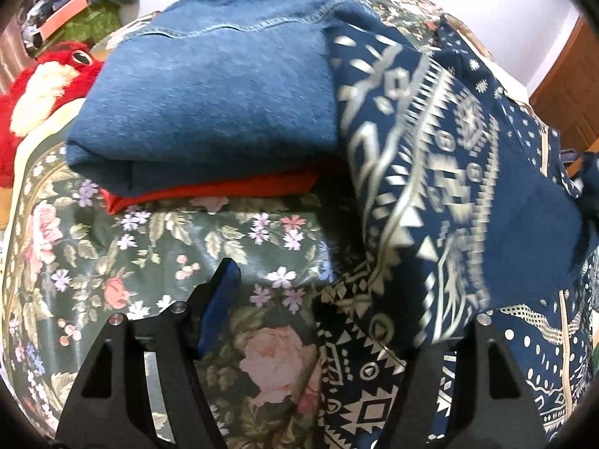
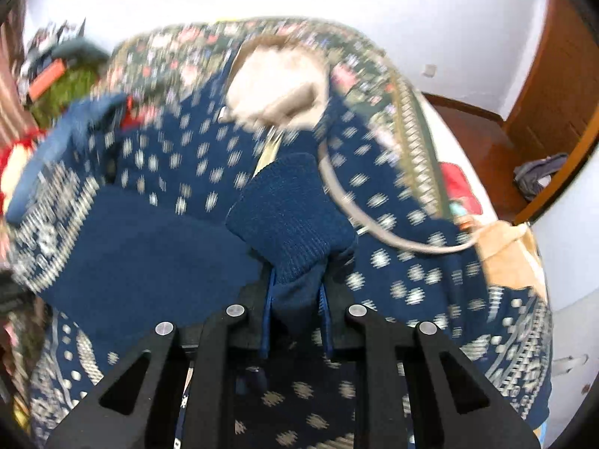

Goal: Fold large clothes

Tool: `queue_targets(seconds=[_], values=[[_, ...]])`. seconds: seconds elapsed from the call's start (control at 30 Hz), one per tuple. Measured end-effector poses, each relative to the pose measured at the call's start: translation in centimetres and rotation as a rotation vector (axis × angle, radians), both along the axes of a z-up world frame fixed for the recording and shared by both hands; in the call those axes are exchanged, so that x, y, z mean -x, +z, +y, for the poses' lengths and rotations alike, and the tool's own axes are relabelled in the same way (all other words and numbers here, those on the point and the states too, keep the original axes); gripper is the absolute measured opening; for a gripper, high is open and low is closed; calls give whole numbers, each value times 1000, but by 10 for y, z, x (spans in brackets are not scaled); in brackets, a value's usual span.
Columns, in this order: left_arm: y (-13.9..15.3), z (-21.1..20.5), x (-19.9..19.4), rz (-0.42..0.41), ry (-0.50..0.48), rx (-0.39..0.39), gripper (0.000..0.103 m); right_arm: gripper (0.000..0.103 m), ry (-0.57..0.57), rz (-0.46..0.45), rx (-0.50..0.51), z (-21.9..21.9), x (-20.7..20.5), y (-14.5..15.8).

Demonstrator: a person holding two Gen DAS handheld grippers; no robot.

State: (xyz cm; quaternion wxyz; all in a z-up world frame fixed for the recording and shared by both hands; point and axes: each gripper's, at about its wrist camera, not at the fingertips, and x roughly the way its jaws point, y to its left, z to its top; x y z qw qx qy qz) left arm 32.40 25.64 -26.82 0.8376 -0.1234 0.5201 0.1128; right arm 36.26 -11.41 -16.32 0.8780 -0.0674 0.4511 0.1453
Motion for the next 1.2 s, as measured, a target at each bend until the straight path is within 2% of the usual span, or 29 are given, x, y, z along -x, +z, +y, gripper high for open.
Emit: queue_targets(seconds=[0.1, 0.17, 0.23, 0.37, 0.43, 0.5, 0.63, 0.7, 0.9, 1.2], values=[[9, -3, 8, -15, 19, 9, 69, 18, -26, -28, -44, -18, -1, 20], [10, -1, 11, -17, 31, 7, 69, 18, -29, -13, -77, -29, -2, 25], [12, 4, 18, -18, 49, 10, 69, 18, -42, 0, -88, -37, -3, 21], [8, 8, 19, -12, 88, 15, 69, 19, -79, 95, -132, -60, -5, 0], [3, 7, 17, -9, 102, 31, 70, 22, -96, 147, -142, -68, -6, -14], [0, 3, 14, -9, 109, 34, 70, 28, -114, 188, -130, -78, -4, -23], [1, -4, 13, -4, 107, 7, 70, 40, -155, 180, -11, -89, 4, -33], [2, -6, 14, -1, 108, -2, 70, 47, -165, 187, -9, -98, 8, -33], [12, -15, 21, -7, 122, -10, 70, 56, -210, 190, -12, -124, 16, -25], [47, -42, 44, -25, 72, -64, 70, 57, -272, 184, -33, -159, 34, -8]])
